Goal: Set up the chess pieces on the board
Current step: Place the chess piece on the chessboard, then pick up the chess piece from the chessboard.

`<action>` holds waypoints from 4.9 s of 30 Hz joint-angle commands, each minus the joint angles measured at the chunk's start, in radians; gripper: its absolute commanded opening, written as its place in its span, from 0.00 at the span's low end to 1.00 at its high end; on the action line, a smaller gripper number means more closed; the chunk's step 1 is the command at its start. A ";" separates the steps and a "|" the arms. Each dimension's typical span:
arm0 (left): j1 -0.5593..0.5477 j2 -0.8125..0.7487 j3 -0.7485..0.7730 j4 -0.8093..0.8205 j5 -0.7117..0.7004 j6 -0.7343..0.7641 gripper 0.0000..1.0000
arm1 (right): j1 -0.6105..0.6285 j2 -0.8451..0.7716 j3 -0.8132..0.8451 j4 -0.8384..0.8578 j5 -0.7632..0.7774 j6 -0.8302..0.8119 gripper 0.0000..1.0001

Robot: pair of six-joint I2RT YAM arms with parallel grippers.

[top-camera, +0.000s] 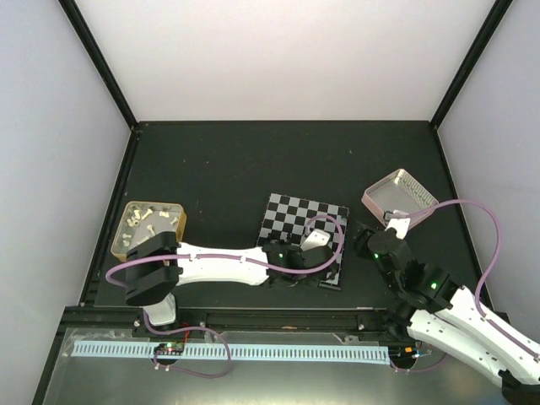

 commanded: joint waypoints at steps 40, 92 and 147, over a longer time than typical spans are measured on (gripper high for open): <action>0.017 0.105 -0.038 0.124 0.001 -0.032 0.25 | -0.003 -0.038 -0.044 0.005 -0.008 -0.003 0.71; 0.371 -0.668 -0.547 0.330 0.135 0.080 0.41 | -0.269 0.893 0.129 0.297 -0.435 -0.221 0.48; 0.443 -0.772 -0.520 0.375 0.380 0.011 0.60 | -0.190 0.435 -0.078 0.678 -0.788 -0.472 0.14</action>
